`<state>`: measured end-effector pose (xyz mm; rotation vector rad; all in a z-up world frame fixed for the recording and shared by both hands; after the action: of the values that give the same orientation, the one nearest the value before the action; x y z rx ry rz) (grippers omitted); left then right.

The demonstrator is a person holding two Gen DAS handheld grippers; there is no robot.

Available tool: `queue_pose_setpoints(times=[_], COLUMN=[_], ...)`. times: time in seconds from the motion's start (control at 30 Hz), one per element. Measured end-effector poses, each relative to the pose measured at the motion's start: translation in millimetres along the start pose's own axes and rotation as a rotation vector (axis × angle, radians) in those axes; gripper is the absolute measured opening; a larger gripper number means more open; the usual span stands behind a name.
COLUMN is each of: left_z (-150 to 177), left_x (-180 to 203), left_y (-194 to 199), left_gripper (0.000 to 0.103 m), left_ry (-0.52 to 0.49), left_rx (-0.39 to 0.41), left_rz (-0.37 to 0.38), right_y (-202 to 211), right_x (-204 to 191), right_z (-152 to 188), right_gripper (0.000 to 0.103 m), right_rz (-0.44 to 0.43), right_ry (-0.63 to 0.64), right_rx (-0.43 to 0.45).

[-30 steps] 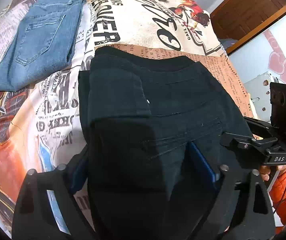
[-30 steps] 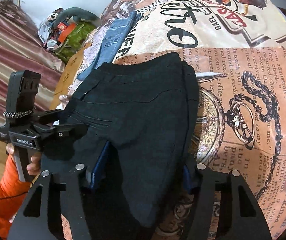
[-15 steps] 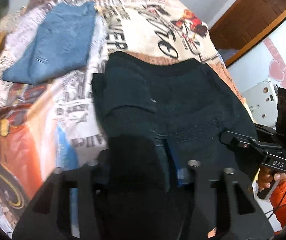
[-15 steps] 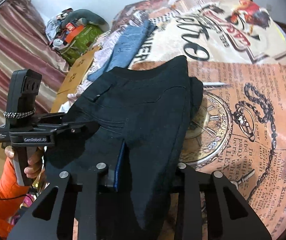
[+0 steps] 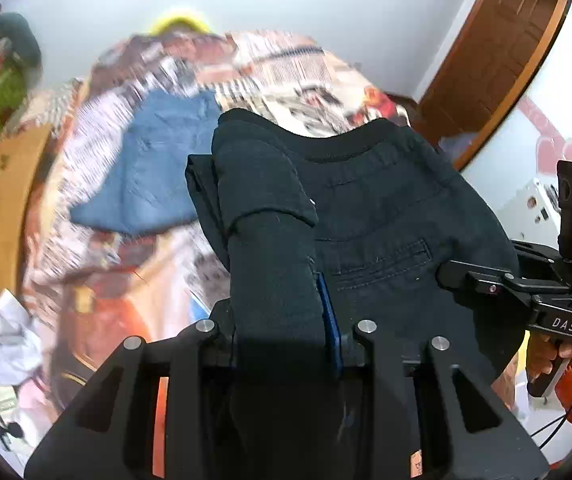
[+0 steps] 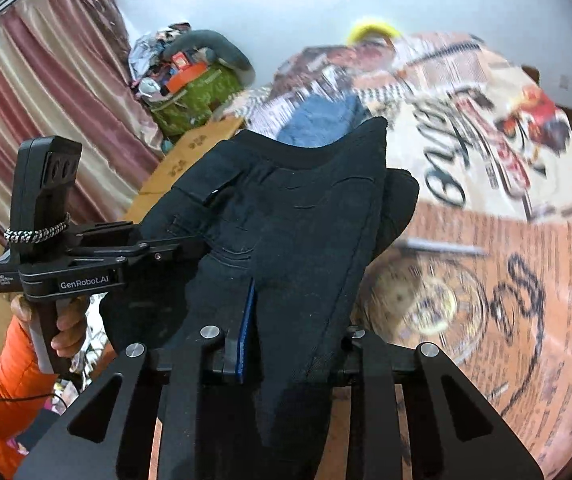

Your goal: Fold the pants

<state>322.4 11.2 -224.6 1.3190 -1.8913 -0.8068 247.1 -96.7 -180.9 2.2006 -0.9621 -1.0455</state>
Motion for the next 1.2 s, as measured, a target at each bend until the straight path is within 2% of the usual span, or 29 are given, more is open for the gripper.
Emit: queue_pose_setpoints(times=[0.3, 0.57, 0.87, 1.07, 1.2], left_z=[-50.8, -96.8, -127.4, -138.5, -139.7], left_x=[-46.8, -105.0, -168.6, -209.7, -230.8], left_y=[34.5, 26.6, -20.7, -75.4, -112.4], left_gripper=[0.032, 0.032, 0.031, 0.031, 0.031], left_ry=[0.006, 0.024, 0.048, 0.061, 0.069], left_rx=[0.133, 0.179, 0.16, 0.124, 0.096], left_rz=[-0.096, -0.17, -0.244, -0.269, -0.281], right_y=[-16.3, -54.8, -122.6, -169.1, -199.2], right_x=[-28.4, -50.4, -49.2, -36.3, -19.1], right_z=[-61.4, -116.6, -154.6, -165.2, -166.1], right_gripper=[0.023, 0.023, 0.023, 0.023, 0.023], right_rz=[-0.016, -0.016, 0.011, 0.043, 0.058], right_ry=[0.088, 0.17, 0.177, 0.17, 0.121], right_rx=[0.092, 0.14, 0.128, 0.11, 0.094])
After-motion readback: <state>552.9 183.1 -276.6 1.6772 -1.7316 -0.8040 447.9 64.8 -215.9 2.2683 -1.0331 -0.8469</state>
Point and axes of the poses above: each gripper's, at about its wrist camera, not at the fingertips, and y roughly against the way its jaws point, x to its right, z to its underside, the point moved 7 cm from there along -y, roughly the way its jaws point, and after that the axes turned 4 degrees about -y, right-handed, at the moved point
